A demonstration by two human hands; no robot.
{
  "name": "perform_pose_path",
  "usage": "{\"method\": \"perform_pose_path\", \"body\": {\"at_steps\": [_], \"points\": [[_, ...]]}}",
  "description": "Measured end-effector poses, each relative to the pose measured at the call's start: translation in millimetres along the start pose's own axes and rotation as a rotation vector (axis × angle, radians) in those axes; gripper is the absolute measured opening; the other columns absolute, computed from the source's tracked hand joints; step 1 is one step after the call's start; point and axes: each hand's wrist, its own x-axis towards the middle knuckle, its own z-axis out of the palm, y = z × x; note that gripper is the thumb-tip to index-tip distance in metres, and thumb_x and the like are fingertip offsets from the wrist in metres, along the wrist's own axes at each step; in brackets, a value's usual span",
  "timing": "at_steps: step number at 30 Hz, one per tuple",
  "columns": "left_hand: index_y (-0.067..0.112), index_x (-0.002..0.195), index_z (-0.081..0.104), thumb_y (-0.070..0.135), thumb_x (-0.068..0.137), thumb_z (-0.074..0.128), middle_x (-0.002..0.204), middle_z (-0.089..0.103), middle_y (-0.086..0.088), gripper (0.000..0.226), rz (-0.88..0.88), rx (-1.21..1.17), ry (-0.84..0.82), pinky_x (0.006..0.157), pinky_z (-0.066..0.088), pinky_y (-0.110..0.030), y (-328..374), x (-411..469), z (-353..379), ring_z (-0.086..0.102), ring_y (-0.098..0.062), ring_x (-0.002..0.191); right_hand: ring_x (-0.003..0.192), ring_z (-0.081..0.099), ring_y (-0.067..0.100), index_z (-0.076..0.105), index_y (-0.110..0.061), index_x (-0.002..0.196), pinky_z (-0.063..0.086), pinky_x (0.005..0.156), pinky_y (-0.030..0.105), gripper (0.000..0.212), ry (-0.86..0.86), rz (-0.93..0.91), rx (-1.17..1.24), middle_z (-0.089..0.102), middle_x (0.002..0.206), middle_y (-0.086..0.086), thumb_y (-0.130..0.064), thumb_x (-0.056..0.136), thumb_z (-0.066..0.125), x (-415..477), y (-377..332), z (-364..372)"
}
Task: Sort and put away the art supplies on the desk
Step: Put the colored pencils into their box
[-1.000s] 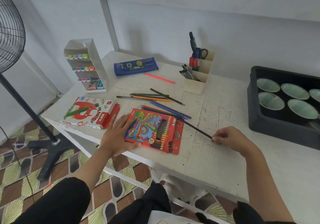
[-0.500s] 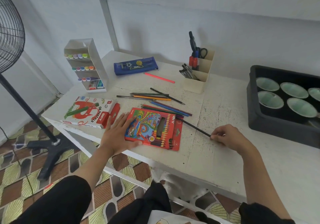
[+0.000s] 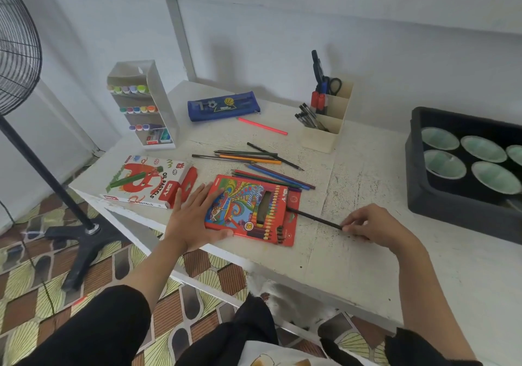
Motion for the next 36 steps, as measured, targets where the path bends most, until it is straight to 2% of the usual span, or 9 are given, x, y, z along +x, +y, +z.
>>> {"method": "perform_pose_path", "body": {"at_steps": [2, 8, 11, 13, 16, 18, 25, 29, 36], "points": [[0.038, 0.15, 0.013, 0.099, 0.057, 0.014, 0.159, 0.013, 0.006, 0.111, 0.004, -0.018, 0.011, 0.114, -0.017, -0.048, -0.7, 0.4, 1.4, 0.007, -0.014, 0.146, 0.057, 0.051, 0.006, 0.072, -0.018, 0.086, 0.038, 0.047, 0.006, 0.011, 0.044, -0.058, 0.003, 0.065, 0.072, 0.004, -0.008, 0.083, 0.07, 3.3, -8.5, 8.2], [0.038, 0.15, 0.014, 0.101, 0.055, 0.013, 0.158, 0.015, 0.007, 0.114, 0.002, 0.003, 0.012, 0.114, -0.018, -0.048, -0.7, 0.5, 1.3, 0.007, -0.012, 0.146, 0.07, 0.052, 0.01, 0.074, -0.022, 0.097, 0.038, 0.06, 0.009, 0.035, 0.102, -0.224, -0.049, 0.059, 0.082, 0.001, 0.006, 0.085, 0.055, 20.2, -33.4, 47.9], [0.039, 0.15, 0.013, 0.1, 0.056, 0.016, 0.159, 0.014, 0.007, 0.112, 0.002, 0.007, 0.006, 0.113, -0.02, -0.047, -1.2, 0.7, 1.7, 0.006, -0.013, 0.146, 0.066, 0.055, -0.005, 0.072, -0.017, 0.095, 0.036, 0.062, 0.0, 0.031, 0.193, -0.245, 0.088, 0.062, 0.075, -0.012, 0.009, 0.079, 0.062, 20.7, -48.4, 69.0], [0.04, 0.15, 0.01, 0.099, 0.056, 0.016, 0.159, 0.012, 0.007, 0.111, -0.003, 0.014, -0.002, 0.112, -0.022, -0.045, -1.3, 1.2, 2.0, 0.004, -0.012, 0.146, 0.064, 0.059, -0.01, 0.065, -0.017, 0.091, 0.04, 0.062, 0.001, 0.028, 0.241, -0.216, 0.22, 0.065, 0.071, -0.013, 0.006, 0.077, 0.068, 21.0, -55.6, 80.7], [0.04, 0.149, 0.008, 0.099, 0.057, 0.019, 0.159, 0.01, 0.008, 0.11, -0.005, 0.02, -0.007, 0.111, -0.025, -0.043, -2.1, 1.9, 2.4, 0.001, -0.01, 0.146, 0.07, 0.065, -0.005, 0.058, -0.024, 0.088, 0.054, 0.069, 0.021, 0.032, 0.259, -0.175, 0.33, 0.068, 0.067, -0.012, 0.001, 0.076, 0.072, 24.0, -59.5, 93.0], [0.039, 0.15, 0.011, 0.098, 0.058, 0.021, 0.159, 0.012, 0.007, 0.109, -0.004, 0.006, -0.002, 0.111, -0.025, -0.043, -2.9, 1.9, 3.5, 0.003, -0.012, 0.146, 0.07, 0.066, -0.002, 0.056, -0.03, 0.086, 0.054, 0.069, 0.026, 0.036, 0.26, -0.166, 0.339, 0.069, 0.065, -0.011, 0.0, 0.074, 0.074, 25.5, -60.7, 96.8], [0.04, 0.15, 0.01, 0.099, 0.058, 0.019, 0.159, 0.01, 0.008, 0.109, -0.003, 0.003, -0.004, 0.112, -0.023, -0.044, -4.2, 2.1, 5.3, 0.002, -0.012, 0.146, 0.068, 0.063, -0.011, 0.058, -0.022, 0.098, 0.045, 0.059, 0.006, 0.041, 0.221, -0.206, 0.362, 0.067, 0.068, -0.011, 0.003, 0.071, 0.076, 30.6, -57.7, 98.3], [0.041, 0.149, 0.006, 0.1, 0.057, 0.017, 0.159, 0.008, 0.009, 0.11, -0.005, 0.008, -0.011, 0.113, -0.022, -0.044, -4.2, 2.0, 5.2, -0.001, -0.01, 0.146, 0.067, 0.063, -0.006, 0.058, -0.019, 0.098, 0.044, 0.059, 0.003, 0.039, 0.201, -0.246, 0.393, 0.07, 0.069, -0.006, 0.002, 0.071, 0.077, 30.5, -53.2, 87.0], [0.042, 0.149, 0.008, 0.101, 0.054, 0.015, 0.159, 0.009, 0.009, 0.112, -0.012, 0.009, -0.011, 0.113, -0.021, -0.044, -3.6, 1.4, 4.2, 0.0, -0.01, 0.146, 0.061, 0.052, 0.007, 0.064, -0.017, 0.087, 0.04, 0.059, 0.005, 0.018, 0.453, -0.305, 0.307, 0.065, 0.069, -0.006, -0.005, 0.077, 0.073, 62.8, -50.8, 48.6]]}}
